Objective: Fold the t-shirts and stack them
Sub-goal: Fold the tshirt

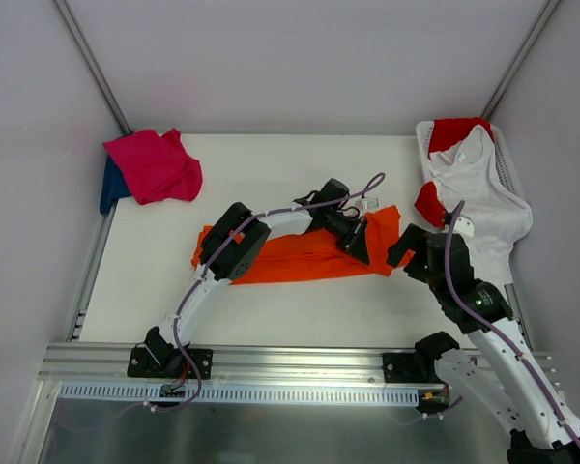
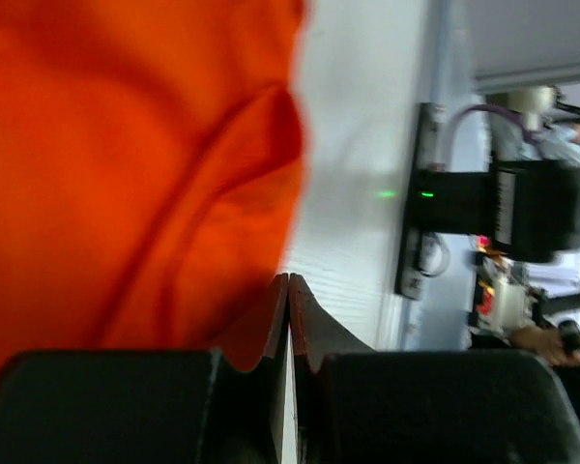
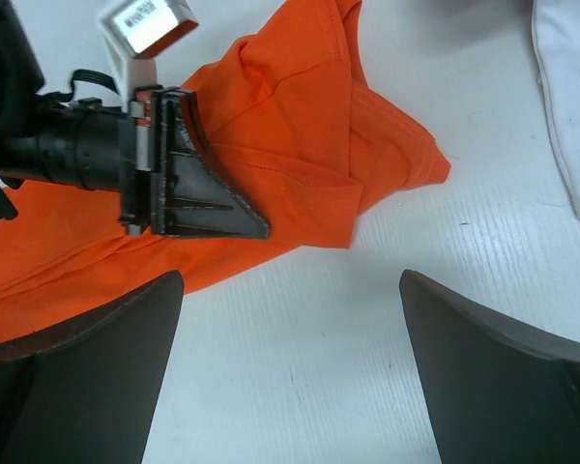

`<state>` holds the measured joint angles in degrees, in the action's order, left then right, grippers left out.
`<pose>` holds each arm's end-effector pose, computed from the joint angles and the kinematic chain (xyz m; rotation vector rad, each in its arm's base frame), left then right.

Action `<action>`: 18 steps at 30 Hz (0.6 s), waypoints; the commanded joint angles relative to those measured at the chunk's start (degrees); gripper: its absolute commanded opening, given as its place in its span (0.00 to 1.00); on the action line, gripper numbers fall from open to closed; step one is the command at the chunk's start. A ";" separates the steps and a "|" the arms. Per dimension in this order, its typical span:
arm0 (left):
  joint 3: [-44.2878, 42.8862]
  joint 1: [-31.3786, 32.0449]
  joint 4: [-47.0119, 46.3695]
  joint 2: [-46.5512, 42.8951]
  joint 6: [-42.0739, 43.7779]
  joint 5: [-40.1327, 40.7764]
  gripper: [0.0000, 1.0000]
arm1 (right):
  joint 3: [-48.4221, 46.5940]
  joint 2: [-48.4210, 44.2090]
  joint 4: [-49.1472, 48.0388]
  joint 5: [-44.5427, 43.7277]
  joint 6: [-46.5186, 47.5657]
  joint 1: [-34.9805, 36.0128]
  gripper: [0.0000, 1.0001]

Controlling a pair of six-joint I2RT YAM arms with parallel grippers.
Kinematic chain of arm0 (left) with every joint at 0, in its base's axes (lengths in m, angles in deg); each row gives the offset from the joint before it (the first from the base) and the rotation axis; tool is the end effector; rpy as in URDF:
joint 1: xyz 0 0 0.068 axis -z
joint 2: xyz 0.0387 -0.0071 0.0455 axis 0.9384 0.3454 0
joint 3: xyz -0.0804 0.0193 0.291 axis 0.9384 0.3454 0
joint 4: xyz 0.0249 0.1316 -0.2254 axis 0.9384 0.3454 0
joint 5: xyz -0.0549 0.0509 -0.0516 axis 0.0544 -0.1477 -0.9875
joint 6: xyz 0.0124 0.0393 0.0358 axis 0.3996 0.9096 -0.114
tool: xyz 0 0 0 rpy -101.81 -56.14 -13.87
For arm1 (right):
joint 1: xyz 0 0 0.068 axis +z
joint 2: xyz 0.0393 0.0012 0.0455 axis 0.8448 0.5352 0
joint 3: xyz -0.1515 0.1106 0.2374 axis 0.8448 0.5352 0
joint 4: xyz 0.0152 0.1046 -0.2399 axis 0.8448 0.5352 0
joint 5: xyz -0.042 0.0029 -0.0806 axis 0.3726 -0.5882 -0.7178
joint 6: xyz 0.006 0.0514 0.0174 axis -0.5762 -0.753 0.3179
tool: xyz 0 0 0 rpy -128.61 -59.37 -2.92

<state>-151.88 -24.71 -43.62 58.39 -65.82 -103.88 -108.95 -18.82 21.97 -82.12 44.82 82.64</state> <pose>0.3674 -0.4136 0.1528 1.0760 2.1452 -1.7951 0.1057 0.0359 0.3110 0.1262 2.0625 0.1393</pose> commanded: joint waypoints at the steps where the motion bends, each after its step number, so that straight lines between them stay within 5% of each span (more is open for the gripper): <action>1: -4.50 0.62 9.78 0.22 6.82 14.57 0.00 | -1.06 -0.51 0.86 -1.37 -0.56 0.23 0.99; 15: -19.60 1.15 29.05 1.80 12.36 69.40 0.00 | -1.85 1.60 -0.02 -0.84 0.14 0.23 1.00; 18: -23.04 0.45 31.69 2.33 15.78 75.59 0.00 | -1.94 2.39 -0.11 -1.01 0.58 0.23 0.99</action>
<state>-170.21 -23.18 -18.66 60.29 -55.66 -43.73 -108.98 -16.92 22.21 -82.10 44.93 82.64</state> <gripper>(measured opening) 0.003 0.993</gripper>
